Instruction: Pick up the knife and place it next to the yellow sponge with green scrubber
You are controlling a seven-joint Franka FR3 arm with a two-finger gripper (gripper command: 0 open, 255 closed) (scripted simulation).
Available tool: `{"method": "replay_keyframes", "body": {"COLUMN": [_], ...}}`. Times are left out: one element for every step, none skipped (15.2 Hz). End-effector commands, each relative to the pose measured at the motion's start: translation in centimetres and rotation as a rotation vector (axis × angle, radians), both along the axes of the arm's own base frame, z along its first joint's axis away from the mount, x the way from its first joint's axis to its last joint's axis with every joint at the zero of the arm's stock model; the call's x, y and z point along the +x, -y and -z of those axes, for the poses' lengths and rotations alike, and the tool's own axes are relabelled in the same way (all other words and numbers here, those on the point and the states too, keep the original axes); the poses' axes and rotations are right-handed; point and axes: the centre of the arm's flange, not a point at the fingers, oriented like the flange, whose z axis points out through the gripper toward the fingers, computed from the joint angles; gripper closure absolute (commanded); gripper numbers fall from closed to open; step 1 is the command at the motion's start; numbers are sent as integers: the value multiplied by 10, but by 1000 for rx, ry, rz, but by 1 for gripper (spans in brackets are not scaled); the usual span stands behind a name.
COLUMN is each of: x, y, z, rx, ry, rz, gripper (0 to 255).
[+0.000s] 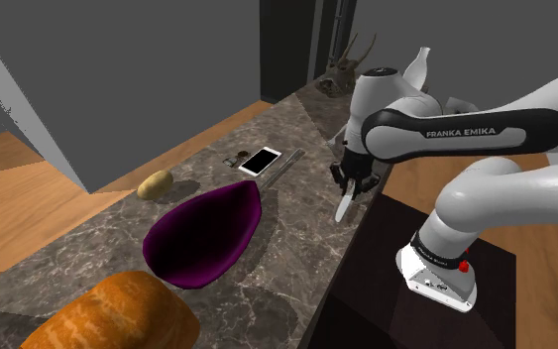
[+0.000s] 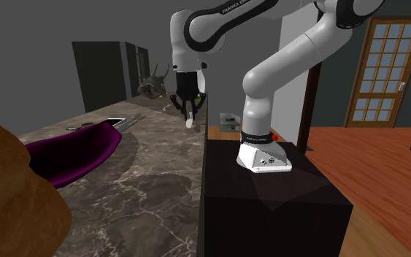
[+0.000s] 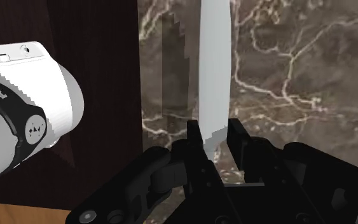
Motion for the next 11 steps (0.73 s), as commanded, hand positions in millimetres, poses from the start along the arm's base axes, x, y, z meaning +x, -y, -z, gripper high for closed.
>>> {"method": "replay_keyframes", "body": {"x": [1,1,1,1,1,1,1,1,1,1,1], "y": [1,1,1,1,1,1,1,1,1,1,1], "z": [-10,-15,-21,-26,-31,-36,-42,-47,-52,-58,-63], "rx": [0,0,0,0,0,0,0,0,0,0,0], "ry": [-1,-1,-1,-1,-1,-1,-1,-1,-1,-1,-1], "rz": [0,0,0,0,0,0,0,0,0,0,0], "gripper": [255,255,255,255,255,255,255,255,255,255,255]}}
